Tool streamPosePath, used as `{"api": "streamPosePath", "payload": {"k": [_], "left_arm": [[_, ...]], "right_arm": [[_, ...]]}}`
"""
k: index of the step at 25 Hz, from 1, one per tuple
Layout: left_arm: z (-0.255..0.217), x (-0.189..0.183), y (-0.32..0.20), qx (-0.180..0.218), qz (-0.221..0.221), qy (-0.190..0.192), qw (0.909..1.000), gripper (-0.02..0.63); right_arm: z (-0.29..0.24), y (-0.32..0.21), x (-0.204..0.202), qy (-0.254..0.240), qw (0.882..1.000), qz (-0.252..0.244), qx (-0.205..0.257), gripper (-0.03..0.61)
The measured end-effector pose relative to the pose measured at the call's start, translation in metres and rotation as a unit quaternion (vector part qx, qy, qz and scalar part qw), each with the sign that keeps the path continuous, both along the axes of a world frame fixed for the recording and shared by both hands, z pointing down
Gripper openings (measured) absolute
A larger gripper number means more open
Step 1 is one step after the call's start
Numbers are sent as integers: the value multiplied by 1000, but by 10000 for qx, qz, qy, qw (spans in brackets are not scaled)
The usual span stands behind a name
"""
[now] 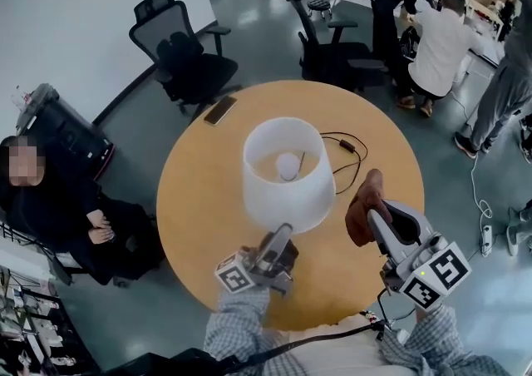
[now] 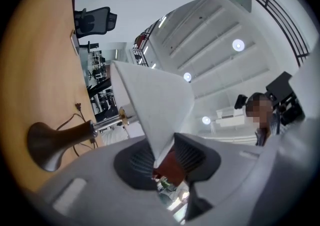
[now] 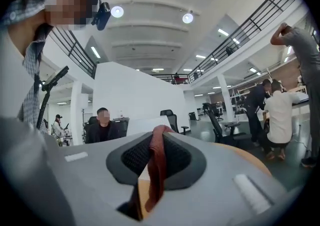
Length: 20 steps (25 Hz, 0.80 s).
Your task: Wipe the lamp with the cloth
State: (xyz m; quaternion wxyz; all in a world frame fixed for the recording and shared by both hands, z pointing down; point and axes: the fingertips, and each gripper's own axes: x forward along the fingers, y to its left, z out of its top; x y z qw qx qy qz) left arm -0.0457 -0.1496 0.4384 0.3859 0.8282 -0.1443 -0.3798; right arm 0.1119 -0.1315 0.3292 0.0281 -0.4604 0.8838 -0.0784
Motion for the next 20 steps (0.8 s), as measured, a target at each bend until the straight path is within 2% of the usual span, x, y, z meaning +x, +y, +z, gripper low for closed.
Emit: {"api": "streamPosePath", "payload": {"k": [5, 8, 10, 12, 16, 20], "left_arm": [[-5, 1, -5, -6, -46, 77, 10000, 98], [-8, 0, -9, -30, -91, 30, 10000, 95], [-10, 0, -12, -63, -127, 10, 9999, 94], [-13, 0, -15, -59, -138, 48, 9999, 91], [-15, -2, -17, -101, -177, 121, 9997, 86], [-20, 1, -19, -88, -135, 124, 9998, 83]], "right_arm": [[88, -9, 15, -356, 9952, 92, -909, 55], [131, -26, -2, -844, 9866, -182, -1387, 55], [153, -40, -21, -993, 9808, -423, -1627, 55], [175, -55, -42, -1136, 9723, -655, -1932, 55], [210, -78, -77, -1607, 9484, -940, -2566, 55], [211, -105, -105, -2136, 9341, -1062, -2654, 55]]}}
